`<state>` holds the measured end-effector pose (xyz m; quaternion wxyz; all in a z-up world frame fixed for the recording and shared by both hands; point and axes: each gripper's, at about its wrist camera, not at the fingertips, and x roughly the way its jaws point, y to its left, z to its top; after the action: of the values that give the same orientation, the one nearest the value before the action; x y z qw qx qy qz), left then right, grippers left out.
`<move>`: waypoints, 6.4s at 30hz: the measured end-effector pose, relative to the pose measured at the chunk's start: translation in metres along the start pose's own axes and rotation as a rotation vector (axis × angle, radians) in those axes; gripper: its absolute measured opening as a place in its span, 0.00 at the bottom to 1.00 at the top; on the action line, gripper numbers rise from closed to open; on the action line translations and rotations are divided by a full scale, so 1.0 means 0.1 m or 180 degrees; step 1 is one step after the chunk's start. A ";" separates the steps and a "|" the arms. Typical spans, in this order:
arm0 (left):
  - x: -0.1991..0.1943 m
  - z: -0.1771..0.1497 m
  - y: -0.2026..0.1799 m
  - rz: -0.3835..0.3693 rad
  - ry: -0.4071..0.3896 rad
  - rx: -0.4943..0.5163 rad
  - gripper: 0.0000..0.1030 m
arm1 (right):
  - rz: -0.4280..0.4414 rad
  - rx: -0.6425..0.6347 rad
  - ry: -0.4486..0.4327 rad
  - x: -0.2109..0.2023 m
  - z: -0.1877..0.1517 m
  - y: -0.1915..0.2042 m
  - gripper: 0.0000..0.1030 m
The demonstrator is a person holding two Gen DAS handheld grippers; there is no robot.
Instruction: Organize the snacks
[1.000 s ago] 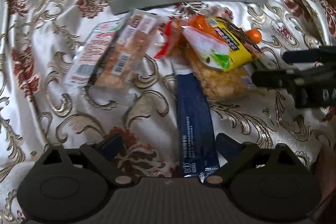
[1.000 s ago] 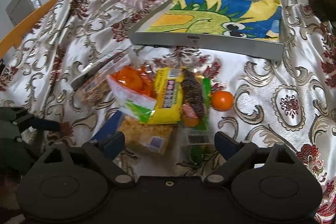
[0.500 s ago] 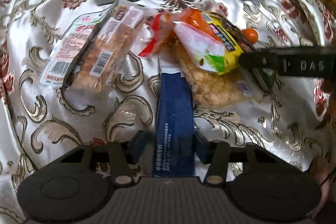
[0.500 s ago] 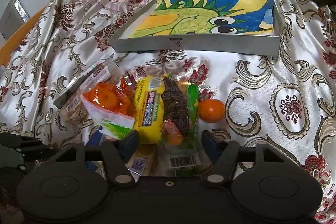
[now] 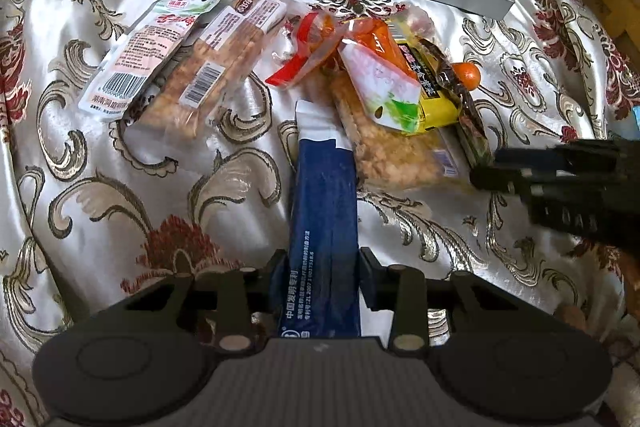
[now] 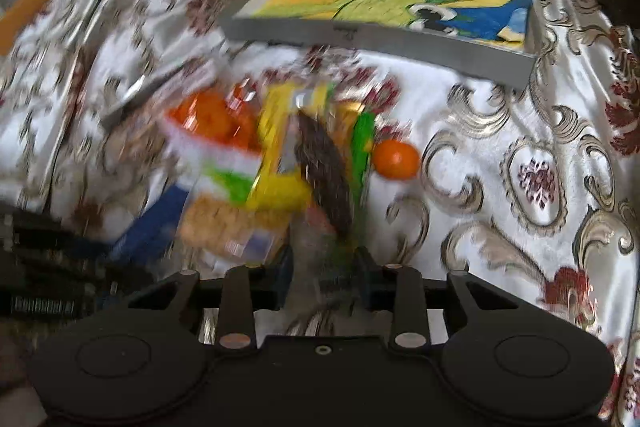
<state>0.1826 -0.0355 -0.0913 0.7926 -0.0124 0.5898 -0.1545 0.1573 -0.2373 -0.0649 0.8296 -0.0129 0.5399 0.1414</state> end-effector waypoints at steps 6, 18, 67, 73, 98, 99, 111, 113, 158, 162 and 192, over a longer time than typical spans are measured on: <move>0.05 0.03 0.03 0.0025 -0.0006 -0.0023 0.41 | -0.0040 0.0109 -0.0226 -0.02 0.02 -0.06 0.57; 0.03 0.04 0.11 -0.0072 -0.0057 -0.0174 0.38 | 0.0100 0.0403 -0.0247 0.21 0.17 -0.18 0.18; -0.55 -0.64 0.07 -0.0998 -0.0195 -0.0799 0.27 | -0.0521 0.0033 -0.1093 -0.65 -0.17 0.18 0.04; -0.75 -0.74 0.06 -0.0985 -0.0520 -0.0765 0.27 | -0.0480 0.0066 -0.1186 -0.68 -0.17 0.18 0.04; -0.98 -0.74 0.07 -0.0956 -0.1147 -0.0691 0.05 | -0.0448 0.0141 -0.1345 -0.72 -0.16 0.19 0.05; -1.00 -0.73 0.06 -0.0949 -0.1185 -0.0689 0.05 | -0.0459 0.0160 -0.1364 -0.73 -0.16 0.18 0.05; -1.21 0.11 -0.11 -0.0782 -0.1728 -0.0462 0.05 | -0.0748 0.0149 -0.1709 -0.79 -0.10 0.11 0.05; -1.16 0.35 -0.15 -0.0871 -0.1860 -0.0435 0.05 | -0.0805 0.0111 -0.1814 -0.77 -0.04 0.08 0.05; 0.49 1.99 0.49 -0.0372 -0.1790 -0.0936 0.62 | -0.1105 0.0271 -0.1643 0.85 1.37 -0.44 0.52; 0.43 1.95 0.47 -0.0207 -0.1852 -0.0945 0.86 | -0.1074 0.0343 -0.1717 0.75 1.34 -0.44 0.68; -1.06 0.61 -0.12 0.0215 -0.2724 -0.0449 1.00 | -0.1041 0.0415 -0.2783 -1.13 0.24 -0.04 0.99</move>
<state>0.2100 -0.0292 0.0281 0.9675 -0.1102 0.2172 -0.0687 0.1376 -0.2613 0.0462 0.9897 0.0151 0.1385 -0.0332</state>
